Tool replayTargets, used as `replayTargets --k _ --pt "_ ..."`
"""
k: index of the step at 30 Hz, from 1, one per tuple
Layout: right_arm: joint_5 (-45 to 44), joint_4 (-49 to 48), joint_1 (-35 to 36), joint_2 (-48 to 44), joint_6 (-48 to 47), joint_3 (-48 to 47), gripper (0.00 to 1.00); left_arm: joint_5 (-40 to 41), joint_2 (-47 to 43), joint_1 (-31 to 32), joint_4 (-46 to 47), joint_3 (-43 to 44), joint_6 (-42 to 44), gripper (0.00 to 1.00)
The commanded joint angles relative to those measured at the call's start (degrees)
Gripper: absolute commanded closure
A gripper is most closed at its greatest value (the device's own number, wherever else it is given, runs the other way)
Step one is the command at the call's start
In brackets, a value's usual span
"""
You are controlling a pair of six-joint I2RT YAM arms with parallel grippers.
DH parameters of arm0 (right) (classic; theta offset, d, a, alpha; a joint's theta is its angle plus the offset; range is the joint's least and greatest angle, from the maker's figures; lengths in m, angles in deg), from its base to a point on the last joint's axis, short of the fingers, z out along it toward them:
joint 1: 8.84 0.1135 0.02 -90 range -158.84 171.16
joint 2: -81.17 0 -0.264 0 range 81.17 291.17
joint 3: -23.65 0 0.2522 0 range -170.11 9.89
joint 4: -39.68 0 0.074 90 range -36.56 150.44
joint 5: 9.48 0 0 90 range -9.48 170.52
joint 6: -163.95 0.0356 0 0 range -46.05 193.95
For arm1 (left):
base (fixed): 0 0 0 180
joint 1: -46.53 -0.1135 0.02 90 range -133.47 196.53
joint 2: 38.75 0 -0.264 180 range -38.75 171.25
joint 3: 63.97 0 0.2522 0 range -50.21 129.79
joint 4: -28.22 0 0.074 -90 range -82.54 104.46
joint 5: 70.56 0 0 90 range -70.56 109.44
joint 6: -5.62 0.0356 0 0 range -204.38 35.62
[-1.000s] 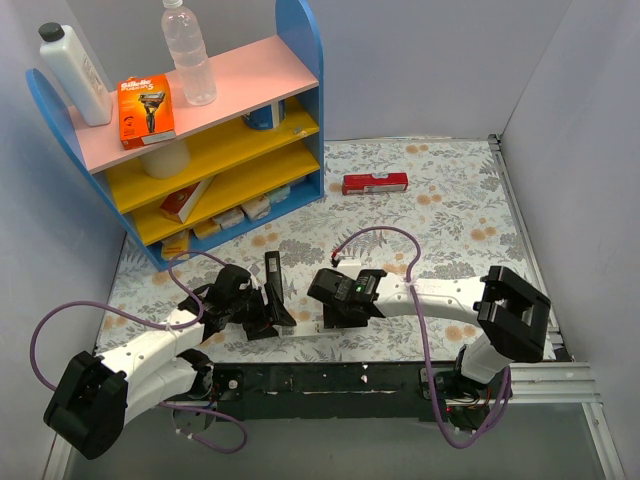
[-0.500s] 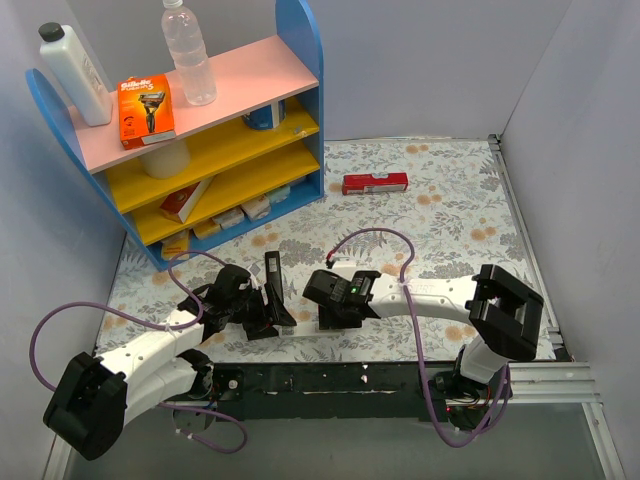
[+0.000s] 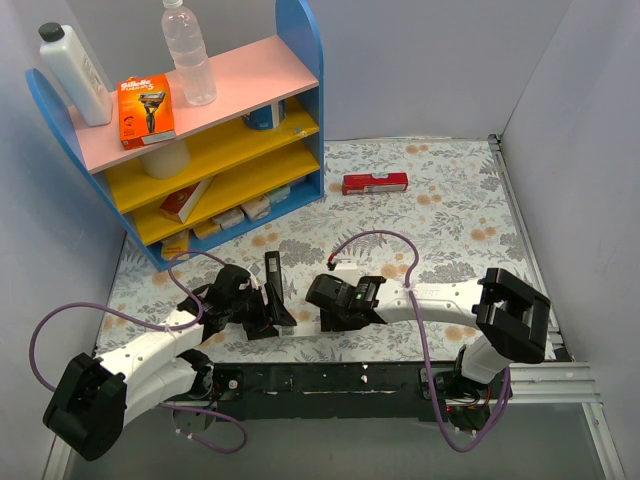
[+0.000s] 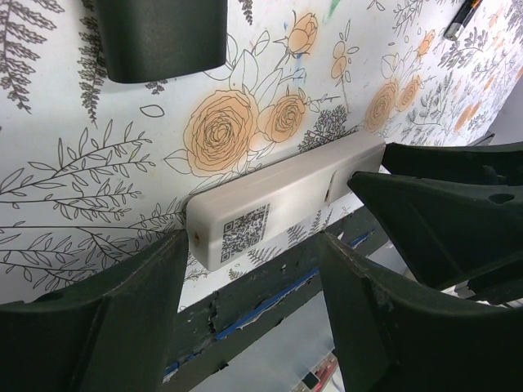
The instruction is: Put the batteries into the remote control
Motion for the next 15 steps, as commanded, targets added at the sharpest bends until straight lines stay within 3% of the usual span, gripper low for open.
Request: replayTargets --k 1,15 --pt "-1.01 -0.6 1.02 1.7 -2.21 1.86 0.47 -1.15 -1.07 0.27 0.43 -0.59 0.74 0.36" --pt "-4.71 -7.98 1.02 -0.84 -6.61 5.19 0.53 -0.8 -1.15 0.27 0.44 -0.59 0.65 0.36"
